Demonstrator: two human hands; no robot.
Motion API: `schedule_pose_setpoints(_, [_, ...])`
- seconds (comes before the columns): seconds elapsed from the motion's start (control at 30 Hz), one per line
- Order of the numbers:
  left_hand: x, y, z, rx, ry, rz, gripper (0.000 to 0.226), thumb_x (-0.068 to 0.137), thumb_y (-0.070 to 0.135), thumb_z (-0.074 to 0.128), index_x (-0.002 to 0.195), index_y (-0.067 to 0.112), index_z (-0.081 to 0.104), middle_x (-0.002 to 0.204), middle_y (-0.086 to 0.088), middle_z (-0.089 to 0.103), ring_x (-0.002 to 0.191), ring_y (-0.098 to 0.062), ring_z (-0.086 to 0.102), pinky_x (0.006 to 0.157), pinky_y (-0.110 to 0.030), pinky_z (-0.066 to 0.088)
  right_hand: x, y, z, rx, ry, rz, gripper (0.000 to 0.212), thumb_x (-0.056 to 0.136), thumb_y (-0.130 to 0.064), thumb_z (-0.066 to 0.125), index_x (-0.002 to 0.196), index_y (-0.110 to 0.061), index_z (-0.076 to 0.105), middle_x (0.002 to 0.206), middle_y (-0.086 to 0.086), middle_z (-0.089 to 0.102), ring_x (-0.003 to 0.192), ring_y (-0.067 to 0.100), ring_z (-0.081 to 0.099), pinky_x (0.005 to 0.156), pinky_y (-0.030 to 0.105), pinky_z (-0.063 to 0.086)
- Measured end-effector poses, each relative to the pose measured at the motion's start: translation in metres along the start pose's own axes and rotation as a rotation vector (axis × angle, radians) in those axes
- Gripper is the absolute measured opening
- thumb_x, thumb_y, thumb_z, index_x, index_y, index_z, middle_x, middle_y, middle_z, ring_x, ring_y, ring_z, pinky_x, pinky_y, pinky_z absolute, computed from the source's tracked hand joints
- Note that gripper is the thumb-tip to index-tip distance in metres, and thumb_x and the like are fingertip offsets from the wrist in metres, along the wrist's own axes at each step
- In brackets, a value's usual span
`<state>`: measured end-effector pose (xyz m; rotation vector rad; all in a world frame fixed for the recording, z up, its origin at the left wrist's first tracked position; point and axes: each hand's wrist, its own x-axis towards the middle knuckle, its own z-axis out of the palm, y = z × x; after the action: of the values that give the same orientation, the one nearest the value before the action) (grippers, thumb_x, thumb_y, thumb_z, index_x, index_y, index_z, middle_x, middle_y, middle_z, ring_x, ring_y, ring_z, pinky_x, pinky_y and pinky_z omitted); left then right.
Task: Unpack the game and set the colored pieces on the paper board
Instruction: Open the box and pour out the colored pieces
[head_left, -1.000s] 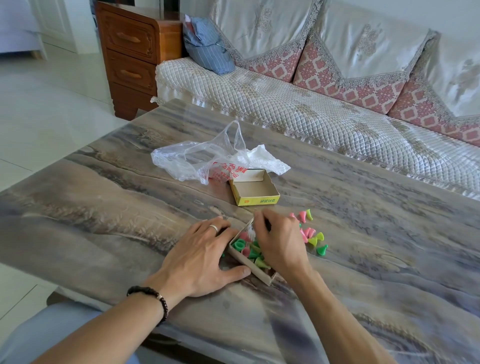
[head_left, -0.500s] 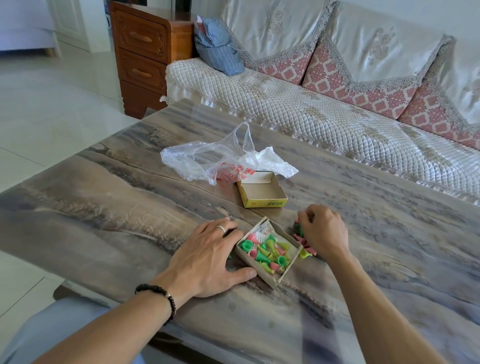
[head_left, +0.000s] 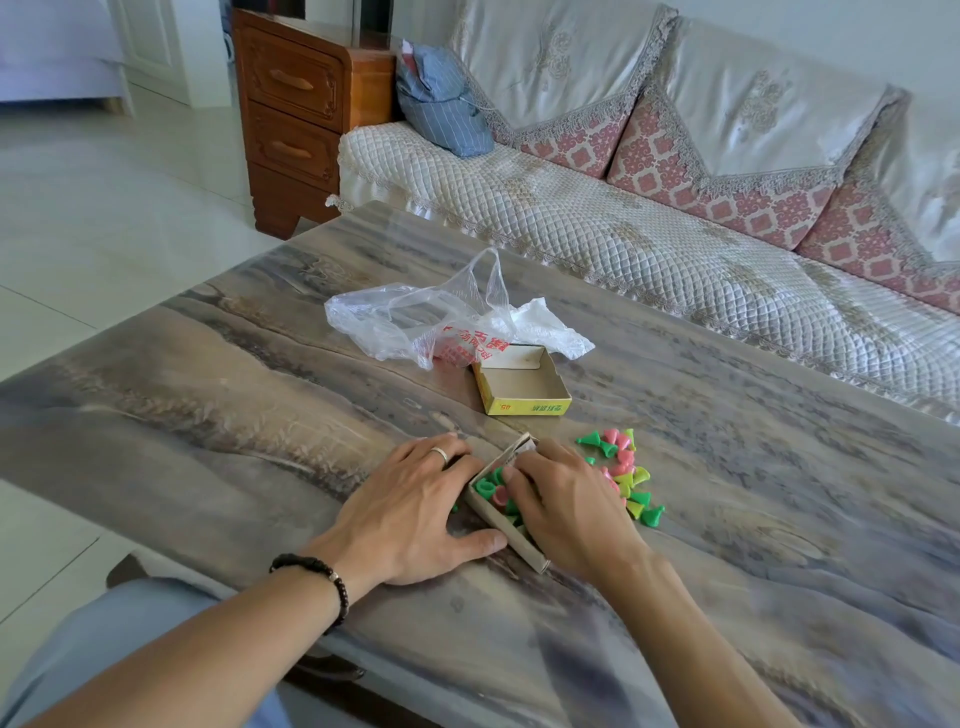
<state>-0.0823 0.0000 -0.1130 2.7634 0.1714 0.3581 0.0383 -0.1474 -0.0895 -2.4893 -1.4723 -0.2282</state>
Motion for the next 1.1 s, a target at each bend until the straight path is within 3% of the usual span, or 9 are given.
schedule_pose_setpoints(0.1, [0.0, -0.001, 0.0, 0.0, 0.001, 0.001, 0.071, 0.077, 0.077, 0.045, 0.131, 0.03, 0.045, 0.14, 0.01, 0.037, 0.133, -0.012, 0.03, 0.111, -0.026, 0.021, 0.005, -0.001, 0.003, 0.045, 0.024, 0.036, 0.033, 0.098, -0.033, 0.042, 0.069, -0.018, 0.047, 0.071, -0.006, 0.049, 0.06, 0.017, 0.043, 0.052, 0.032, 0.032])
schedule_pose_setpoints(0.2, [0.001, -0.001, 0.0, 0.001, -0.002, 0.001, 0.072, 0.077, 0.077, 0.045, 0.131, 0.028, 0.046, 0.14, 0.008, 0.038, 0.132, -0.013, 0.031, 0.111, -0.027, 0.022, 0.01, 0.0, 0.009, 0.087, 0.066, 0.081, 0.038, 0.096, -0.033, 0.043, 0.063, -0.015, 0.046, 0.064, -0.002, 0.053, 0.056, 0.022, 0.048, 0.051, 0.038, 0.039])
schedule_pose_setpoints(0.4, [0.001, -0.002, 0.001, 0.008, 0.011, 0.001, 0.074, 0.079, 0.076, 0.042, 0.135, 0.028, 0.043, 0.143, 0.01, 0.035, 0.135, -0.011, 0.027, 0.111, -0.026, 0.02, 0.007, -0.004, 0.01, 0.197, 0.252, 0.195, 0.048, 0.093, -0.023, 0.054, 0.05, -0.017, 0.033, 0.042, -0.008, 0.03, 0.038, 0.012, 0.026, 0.044, 0.028, 0.023])
schedule_pose_setpoints(0.6, [0.001, -0.003, 0.001, 0.018, -0.005, 0.004, 0.077, 0.081, 0.076, 0.04, 0.14, 0.028, 0.038, 0.146, 0.009, 0.032, 0.138, -0.011, 0.023, 0.113, -0.026, 0.017, 0.018, -0.001, -0.006, 0.675, 0.447, 0.526, 0.051, 0.094, -0.018, 0.048, 0.048, -0.017, 0.027, 0.04, -0.01, 0.026, 0.04, 0.006, 0.02, 0.041, 0.023, 0.018])
schedule_pose_setpoints(0.67, [0.001, -0.003, 0.001, 0.012, -0.005, 0.003, 0.075, 0.081, 0.076, 0.04, 0.138, 0.028, 0.04, 0.145, 0.009, 0.034, 0.136, -0.011, 0.025, 0.112, -0.026, 0.018, 0.025, 0.013, -0.015, 0.747, 0.525, 0.618, 0.049, 0.094, -0.021, 0.048, 0.049, -0.017, 0.029, 0.044, -0.002, 0.027, 0.043, 0.012, 0.022, 0.046, 0.024, 0.019])
schedule_pose_setpoints(0.8, [0.001, -0.002, 0.001, 0.015, 0.002, 0.008, 0.073, 0.081, 0.075, 0.04, 0.136, 0.027, 0.041, 0.142, 0.01, 0.034, 0.134, -0.011, 0.027, 0.11, -0.026, 0.02, 0.033, 0.047, -0.021, 0.554, 0.514, 0.713, 0.047, 0.094, -0.024, 0.047, 0.051, -0.013, 0.031, 0.046, 0.002, 0.03, 0.045, 0.015, 0.024, 0.048, 0.027, 0.022])
schedule_pose_setpoints(0.93, [0.001, -0.002, 0.0, 0.008, 0.0, 0.002, 0.072, 0.082, 0.074, 0.041, 0.136, 0.025, 0.041, 0.143, 0.01, 0.034, 0.133, -0.012, 0.028, 0.11, -0.026, 0.02, 0.033, 0.062, -0.008, 0.217, 0.243, 0.698, 0.035, 0.09, -0.027, 0.051, 0.06, -0.008, 0.05, 0.061, 0.004, 0.054, 0.06, 0.024, 0.048, 0.055, 0.031, 0.038])
schedule_pose_setpoints(1.03, [0.001, -0.002, 0.0, 0.007, 0.001, 0.001, 0.072, 0.083, 0.074, 0.04, 0.136, 0.025, 0.041, 0.143, 0.01, 0.034, 0.133, -0.011, 0.028, 0.11, -0.026, 0.02, 0.027, 0.053, 0.0, 0.059, 0.283, 0.577, 0.019, 0.09, -0.026, 0.053, 0.081, -0.014, 0.065, 0.092, 0.003, 0.064, 0.092, 0.028, 0.053, 0.076, 0.039, 0.043])
schedule_pose_setpoints(1.1, [0.001, -0.003, 0.001, 0.008, 0.003, 0.002, 0.072, 0.083, 0.074, 0.039, 0.136, 0.026, 0.041, 0.144, 0.009, 0.034, 0.134, -0.011, 0.027, 0.11, -0.026, 0.02, 0.023, 0.037, -0.003, 0.111, 0.343, 0.436, 0.016, 0.09, -0.027, 0.056, 0.087, -0.015, 0.065, 0.091, 0.0, 0.063, 0.089, 0.023, 0.055, 0.073, 0.037, 0.044])
